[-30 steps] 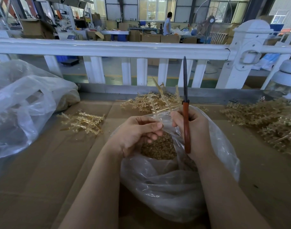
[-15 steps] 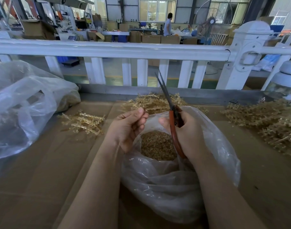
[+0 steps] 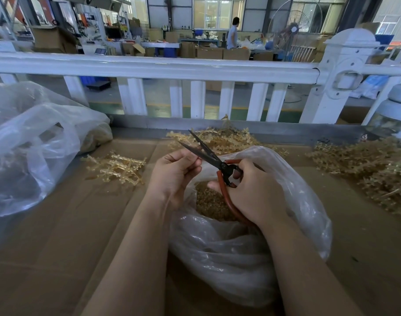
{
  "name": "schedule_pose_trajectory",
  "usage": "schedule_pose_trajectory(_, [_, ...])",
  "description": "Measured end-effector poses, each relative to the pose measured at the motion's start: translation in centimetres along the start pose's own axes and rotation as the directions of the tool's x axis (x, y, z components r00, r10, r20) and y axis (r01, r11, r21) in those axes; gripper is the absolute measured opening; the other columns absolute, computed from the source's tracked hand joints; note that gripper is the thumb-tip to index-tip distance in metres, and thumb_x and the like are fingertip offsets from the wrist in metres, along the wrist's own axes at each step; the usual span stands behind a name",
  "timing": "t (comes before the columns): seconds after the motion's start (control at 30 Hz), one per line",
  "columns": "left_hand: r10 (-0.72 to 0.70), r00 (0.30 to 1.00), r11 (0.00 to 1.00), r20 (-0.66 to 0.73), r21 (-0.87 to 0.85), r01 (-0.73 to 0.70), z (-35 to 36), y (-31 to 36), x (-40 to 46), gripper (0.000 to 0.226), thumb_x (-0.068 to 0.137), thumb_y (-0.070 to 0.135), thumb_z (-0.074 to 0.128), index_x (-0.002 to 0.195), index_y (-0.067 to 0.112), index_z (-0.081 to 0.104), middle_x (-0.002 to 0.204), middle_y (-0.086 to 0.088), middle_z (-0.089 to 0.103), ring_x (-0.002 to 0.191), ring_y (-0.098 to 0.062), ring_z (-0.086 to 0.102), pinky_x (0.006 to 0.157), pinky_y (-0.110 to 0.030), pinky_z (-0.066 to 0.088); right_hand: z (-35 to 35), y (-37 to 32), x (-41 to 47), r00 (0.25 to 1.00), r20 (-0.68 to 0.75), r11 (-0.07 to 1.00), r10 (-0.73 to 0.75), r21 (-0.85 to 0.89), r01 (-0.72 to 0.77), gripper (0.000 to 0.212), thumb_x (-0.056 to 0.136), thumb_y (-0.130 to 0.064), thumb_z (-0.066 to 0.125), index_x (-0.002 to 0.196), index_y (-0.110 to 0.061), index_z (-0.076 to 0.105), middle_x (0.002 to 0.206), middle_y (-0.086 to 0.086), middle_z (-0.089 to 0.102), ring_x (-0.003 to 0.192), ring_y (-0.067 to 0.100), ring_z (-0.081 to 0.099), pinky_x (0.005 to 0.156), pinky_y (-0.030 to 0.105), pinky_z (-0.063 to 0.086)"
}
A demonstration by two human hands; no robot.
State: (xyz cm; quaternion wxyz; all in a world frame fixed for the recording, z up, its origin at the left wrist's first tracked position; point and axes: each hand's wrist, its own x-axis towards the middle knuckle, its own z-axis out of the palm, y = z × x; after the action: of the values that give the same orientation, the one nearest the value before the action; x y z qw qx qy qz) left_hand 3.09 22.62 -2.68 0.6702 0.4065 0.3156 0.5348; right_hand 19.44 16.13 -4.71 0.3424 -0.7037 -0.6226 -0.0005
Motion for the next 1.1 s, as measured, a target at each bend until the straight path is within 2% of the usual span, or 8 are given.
schedule_pose_trajectory(0.13, [0.017,1.0,1.0,-0.006,0.0,-0.017,0.06,-0.03,0.08,0.023,0.091,-0.003,0.059,0.075,0.006,0.072,0.065,-0.005,0.065,0.061,-0.009,0.061,0.064,-0.02,0.056,-0.14,-0.29,0.04,1.0,-0.022,0.999,-0.02,-0.035,0.02,0.072,0.061,-0.093,0.04,0.094,-0.03,0.05,0.085,-0.023,0.055,0.073,-0.001,0.052,0.057,0.012,0.034])
schedule_pose_trajectory(0.23, [0.025,1.0,1.0,0.003,0.009,-0.025,0.09,-0.04,0.06,0.029,0.091,-0.003,0.059,0.07,0.01,0.074,0.065,-0.004,0.065,0.061,-0.009,0.062,0.064,-0.02,0.056,-0.22,-0.32,-0.01,0.999,-0.044,0.999,-0.021,-0.049,0.018,0.068,0.061,-0.093,0.039,0.088,-0.031,0.048,0.076,-0.023,0.051,0.063,-0.006,0.045,0.054,0.009,0.029])
schedule_pose_trajectory(0.3, [0.03,0.999,0.999,0.011,0.015,-0.03,0.1,-0.05,0.04,0.035,0.091,-0.002,0.059,0.064,0.014,0.075,0.064,-0.003,0.065,0.061,-0.008,0.061,0.065,-0.02,0.056,-0.23,-0.31,-0.04,0.998,-0.057,0.998,-0.025,-0.067,0.021,0.066,0.062,-0.092,0.041,0.084,-0.031,0.048,0.069,-0.024,0.047,0.057,-0.009,0.043,0.052,0.009,0.027])
schedule_pose_trajectory(0.47, [0.03,0.999,0.999,0.014,-0.011,-0.03,0.09,0.07,-0.04,0.029,0.089,-0.001,0.061,0.068,0.012,0.076,0.066,-0.004,0.066,0.062,-0.009,0.062,0.065,-0.02,0.056,-0.25,-0.31,-0.09,0.996,-0.075,0.995,-0.04,-0.093,0.033,0.058,0.068,-0.087,0.056,0.08,-0.031,0.048,0.063,-0.026,0.042,0.054,-0.01,0.041,0.05,0.009,0.024])
schedule_pose_trajectory(0.63, [0.023,1.0,1.0,0.012,-0.012,-0.023,0.3,0.04,-0.09,0.03,0.089,0.0,0.061,0.066,0.013,0.076,0.063,-0.002,0.065,0.06,-0.008,0.061,0.062,-0.019,0.055,-0.33,-0.41,-0.16,0.995,-0.087,0.994,-0.047,-0.102,0.038,0.055,0.07,-0.081,0.065,0.077,-0.029,0.048,0.061,-0.026,0.04,0.053,-0.01,0.04,0.049,0.008,0.022])
schedule_pose_trajectory(0.77, [0.032,0.999,0.999,0.008,-0.019,-0.032,0.31,0.14,-0.15,0.027,0.088,-0.001,0.061,0.068,0.011,0.075,0.063,-0.003,0.066,0.059,-0.008,0.061,0.062,-0.019,0.056,-0.43,-0.41,-0.25,0.996,-0.072,0.996,-0.046,-0.08,0.04,0.055,0.071,-0.079,0.066,0.078,-0.026,0.051,0.065,-0.023,0.047,0.054,-0.009,0.04,0.05,0.008,0.024])
schedule_pose_trajectory(0.9, [0.032,0.999,0.999,0.018,-0.026,-0.032,0.25,0.24,-0.22,0.016,0.085,0.003,0.065,0.075,0.01,0.076,0.068,-0.004,0.068,0.06,-0.009,0.062,0.062,-0.02,0.055,-0.54,-0.49,-0.19,0.998,-0.053,0.998,-0.04,-0.042,0.038,0.062,0.066,-0.085,0.056,0.08,-0.025,0.053,0.063,-0.022,0.046,0.055,-0.005,0.044,0.051,0.012,0.029])
schedule_pose_trajectory(1.1, [0.026,0.998,0.998,0.058,0.047,-0.029,0.19,0.34,-0.23,0.028,0.087,-0.004,0.061,0.068,0.01,0.075,0.068,-0.007,0.07,0.058,-0.011,0.062,0.06,-0.02,0.055,-0.47,-0.52,-0.09,0.998,-0.047,0.999,-0.037,-0.031,0.035,0.07,0.061,-0.091,0.042,0.091,-0.028,0.054,0.081,-0.021,0.056,0.072,0.003,0.053,0.059,0.019,0.04])
